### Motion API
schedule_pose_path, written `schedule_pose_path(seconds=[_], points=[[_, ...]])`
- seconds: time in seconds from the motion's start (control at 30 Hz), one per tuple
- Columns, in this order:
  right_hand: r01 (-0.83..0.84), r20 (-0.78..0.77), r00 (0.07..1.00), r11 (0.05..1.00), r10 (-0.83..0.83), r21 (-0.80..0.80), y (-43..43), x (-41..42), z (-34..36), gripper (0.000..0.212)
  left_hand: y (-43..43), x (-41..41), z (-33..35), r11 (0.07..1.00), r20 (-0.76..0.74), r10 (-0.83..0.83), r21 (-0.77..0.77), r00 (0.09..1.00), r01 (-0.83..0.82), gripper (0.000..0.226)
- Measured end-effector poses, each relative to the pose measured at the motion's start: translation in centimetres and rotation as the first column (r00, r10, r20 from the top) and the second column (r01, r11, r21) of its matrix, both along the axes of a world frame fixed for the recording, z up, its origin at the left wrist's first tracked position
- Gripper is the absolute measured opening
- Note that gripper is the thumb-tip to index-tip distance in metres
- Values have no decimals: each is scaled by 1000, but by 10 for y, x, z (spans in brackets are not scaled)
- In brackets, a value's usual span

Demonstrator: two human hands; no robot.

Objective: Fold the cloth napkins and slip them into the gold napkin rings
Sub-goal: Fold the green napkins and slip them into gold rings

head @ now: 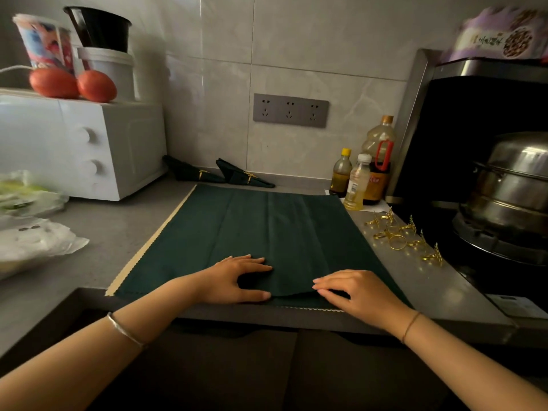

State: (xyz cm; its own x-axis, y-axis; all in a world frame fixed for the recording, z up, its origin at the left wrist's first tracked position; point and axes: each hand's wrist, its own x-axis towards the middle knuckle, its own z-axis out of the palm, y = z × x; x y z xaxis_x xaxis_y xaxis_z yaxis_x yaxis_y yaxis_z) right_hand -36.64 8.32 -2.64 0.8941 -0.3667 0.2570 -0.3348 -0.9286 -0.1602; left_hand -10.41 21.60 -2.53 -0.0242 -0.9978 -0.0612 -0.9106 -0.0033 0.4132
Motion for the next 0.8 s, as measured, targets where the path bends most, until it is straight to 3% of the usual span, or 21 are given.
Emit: schedule_pose_path(seconds=[0.1, 0.23, 0.33, 0.47, 0.63, 0.8], points=[[21, 169, 985, 1000, -24, 17, 1, 3, 3, 34, 4, 2, 7, 997, -27, 36, -68, 999, -37, 63], [84, 258, 959, 988, -116, 131, -4, 8, 12, 19, 9, 10, 19, 993, 33, 39, -116, 999, -35, 48], [96, 210, 968, 977, -136, 188, -7, 8, 17, 15, 11, 23, 21, 981, 130, 41, -191, 991, -16, 27], [103, 115, 984, 956, -139, 276, -9, 6, 22, 7, 16, 41, 26, 961, 97, 45, -277, 994, -16, 19], [71, 184, 972, 925, -149, 374, -12, 7, 33, 12, 19, 52, 32, 952, 75, 27, -307, 997, -3, 15], [135, -54, 991, 944, -125, 301, -24, 5, 34, 19, 20, 71, 29, 968, 106, 81, -246, 991, -52, 29]])
